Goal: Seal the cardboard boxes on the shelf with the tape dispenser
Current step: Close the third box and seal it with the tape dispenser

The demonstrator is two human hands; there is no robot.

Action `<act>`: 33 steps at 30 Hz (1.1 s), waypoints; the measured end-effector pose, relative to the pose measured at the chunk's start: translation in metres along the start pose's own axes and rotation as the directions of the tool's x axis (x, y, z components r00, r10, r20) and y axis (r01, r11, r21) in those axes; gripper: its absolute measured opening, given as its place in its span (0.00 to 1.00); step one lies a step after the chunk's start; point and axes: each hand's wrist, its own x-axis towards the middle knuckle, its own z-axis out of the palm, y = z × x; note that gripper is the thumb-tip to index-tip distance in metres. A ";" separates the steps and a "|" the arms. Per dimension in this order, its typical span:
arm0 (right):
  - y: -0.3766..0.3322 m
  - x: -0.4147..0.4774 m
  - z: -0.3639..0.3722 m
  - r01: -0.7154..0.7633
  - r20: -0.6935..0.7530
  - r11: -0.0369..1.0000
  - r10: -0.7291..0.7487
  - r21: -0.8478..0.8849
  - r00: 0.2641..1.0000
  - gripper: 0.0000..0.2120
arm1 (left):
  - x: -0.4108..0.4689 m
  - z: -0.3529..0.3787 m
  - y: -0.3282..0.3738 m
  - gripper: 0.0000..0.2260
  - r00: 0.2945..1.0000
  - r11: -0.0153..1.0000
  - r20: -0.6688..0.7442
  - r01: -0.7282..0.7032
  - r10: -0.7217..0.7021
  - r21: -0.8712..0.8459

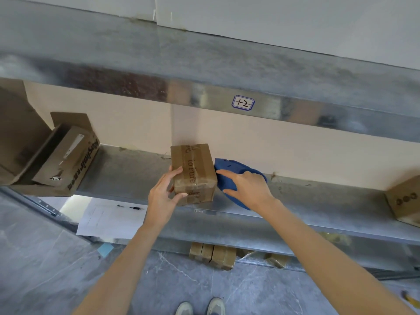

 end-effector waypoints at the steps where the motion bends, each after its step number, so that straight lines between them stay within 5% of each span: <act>1: 0.004 0.004 0.004 -0.027 -0.004 0.999 0.028 0.045 1.000 0.27 | 0.000 0.000 0.001 0.31 1.000 1.000 0.001 0.011 -0.011 0.001; 6: 0.026 0.018 0.038 -0.142 0.059 0.935 0.130 0.326 0.990 0.29 | 0.001 0.000 -0.001 0.32 1.000 1.000 -0.012 0.027 -0.027 0.014; 23: 0.050 0.025 0.062 -0.196 0.143 0.702 0.135 0.685 0.981 0.45 | 0.002 0.000 -0.004 0.32 1.000 0.997 -0.016 0.009 -0.008 0.076; 30: 0.058 0.011 0.034 -0.226 0.042 0.869 0.232 0.440 0.972 0.43 | 0.004 -0.008 -0.001 0.35 0.998 0.997 0.056 0.016 -0.021 0.075; 33: 0.047 0.010 0.022 -0.123 -0.054 0.930 0.151 0.345 0.987 0.39 | 0.007 -0.017 0.000 0.36 0.994 0.995 0.112 0.006 -0.018 0.102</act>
